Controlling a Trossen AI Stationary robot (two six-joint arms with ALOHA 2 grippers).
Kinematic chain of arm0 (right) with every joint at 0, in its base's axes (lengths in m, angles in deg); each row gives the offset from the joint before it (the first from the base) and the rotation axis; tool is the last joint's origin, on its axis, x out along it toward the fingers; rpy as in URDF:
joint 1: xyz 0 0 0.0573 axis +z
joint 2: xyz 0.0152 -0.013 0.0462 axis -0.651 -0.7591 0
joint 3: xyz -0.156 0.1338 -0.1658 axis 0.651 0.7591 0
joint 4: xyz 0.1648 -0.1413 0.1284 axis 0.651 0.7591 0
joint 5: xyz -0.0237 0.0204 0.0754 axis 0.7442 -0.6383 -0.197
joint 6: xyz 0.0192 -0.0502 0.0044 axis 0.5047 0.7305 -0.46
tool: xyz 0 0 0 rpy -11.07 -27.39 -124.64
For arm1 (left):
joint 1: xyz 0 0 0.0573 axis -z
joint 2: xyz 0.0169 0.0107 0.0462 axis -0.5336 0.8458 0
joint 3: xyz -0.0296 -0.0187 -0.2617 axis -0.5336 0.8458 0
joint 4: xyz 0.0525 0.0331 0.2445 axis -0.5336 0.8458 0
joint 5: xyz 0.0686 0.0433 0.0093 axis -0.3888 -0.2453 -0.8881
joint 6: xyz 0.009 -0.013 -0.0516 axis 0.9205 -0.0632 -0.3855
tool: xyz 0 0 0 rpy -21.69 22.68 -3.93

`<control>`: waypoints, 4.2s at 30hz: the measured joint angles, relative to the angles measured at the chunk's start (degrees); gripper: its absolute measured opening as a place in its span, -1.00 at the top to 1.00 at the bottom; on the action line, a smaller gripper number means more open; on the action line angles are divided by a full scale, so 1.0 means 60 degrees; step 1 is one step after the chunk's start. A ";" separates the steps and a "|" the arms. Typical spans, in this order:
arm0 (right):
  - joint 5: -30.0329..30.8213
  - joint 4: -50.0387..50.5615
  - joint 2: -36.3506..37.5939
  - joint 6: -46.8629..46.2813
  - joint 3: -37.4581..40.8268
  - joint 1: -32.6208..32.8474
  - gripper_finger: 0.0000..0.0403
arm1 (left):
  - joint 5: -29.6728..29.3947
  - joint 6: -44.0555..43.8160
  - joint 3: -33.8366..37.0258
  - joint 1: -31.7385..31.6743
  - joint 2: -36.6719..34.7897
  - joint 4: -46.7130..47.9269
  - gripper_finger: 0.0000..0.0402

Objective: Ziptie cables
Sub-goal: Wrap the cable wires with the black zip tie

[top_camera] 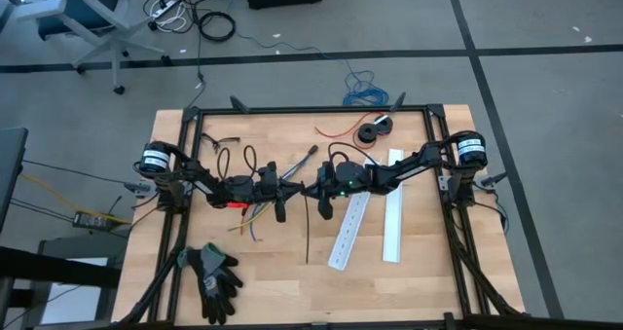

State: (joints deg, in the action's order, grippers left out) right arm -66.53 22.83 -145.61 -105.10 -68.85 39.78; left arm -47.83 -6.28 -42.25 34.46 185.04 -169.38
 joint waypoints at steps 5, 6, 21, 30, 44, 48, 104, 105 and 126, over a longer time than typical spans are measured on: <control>-0.0003 0.0011 0.0000 0.0000 0.0000 0.0011 1.00 | 0.0001 0.0000 0.0000 0.0000 0.0000 -0.0075 0.94; -0.0003 0.0023 0.0000 0.0000 0.0000 0.0011 1.00 | 0.0001 0.0000 0.0000 0.0000 0.0000 -0.0115 0.94; -0.0031 0.0361 0.0011 0.0000 0.0001 0.0039 1.00 | -0.0014 0.0069 -0.0004 -0.0004 0.0000 -0.0415 0.93; -0.0035 0.0445 -0.0004 0.0010 0.0015 0.0113 0.99 | -0.0058 -0.0041 -0.0018 -0.0007 -0.0015 -0.0017 0.98; -0.0042 0.0998 -0.0036 0.0560 0.0036 0.0044 0.66 | 0.0002 -0.1761 0.0316 -0.0018 -0.0033 0.1108 0.99; -0.0039 0.1121 -0.0033 0.0989 0.0033 0.0068 0.67 | 0.0028 -0.2062 0.0561 -0.0011 -0.0029 0.1102 1.00; -0.0205 -0.0393 0.0004 -0.0182 0.0004 -0.0240 1.00 | 0.0194 -0.1027 0.0175 -0.0004 -0.0011 -0.0233 0.86; -0.0235 -0.0350 0.0004 -0.0182 0.0004 -0.0240 1.00 | 0.0194 -0.1024 0.0175 -0.0004 -0.0011 -0.0282 0.84; -0.0295 -0.0339 0.0004 -0.0190 0.0007 -0.0240 1.00 | 0.0187 -0.0973 0.0175 -0.0004 -0.0011 -0.0228 0.95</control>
State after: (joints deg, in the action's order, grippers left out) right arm -68.30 20.80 -145.59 -106.23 -68.81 38.33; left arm -46.71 -12.12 -41.20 34.44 184.97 -170.75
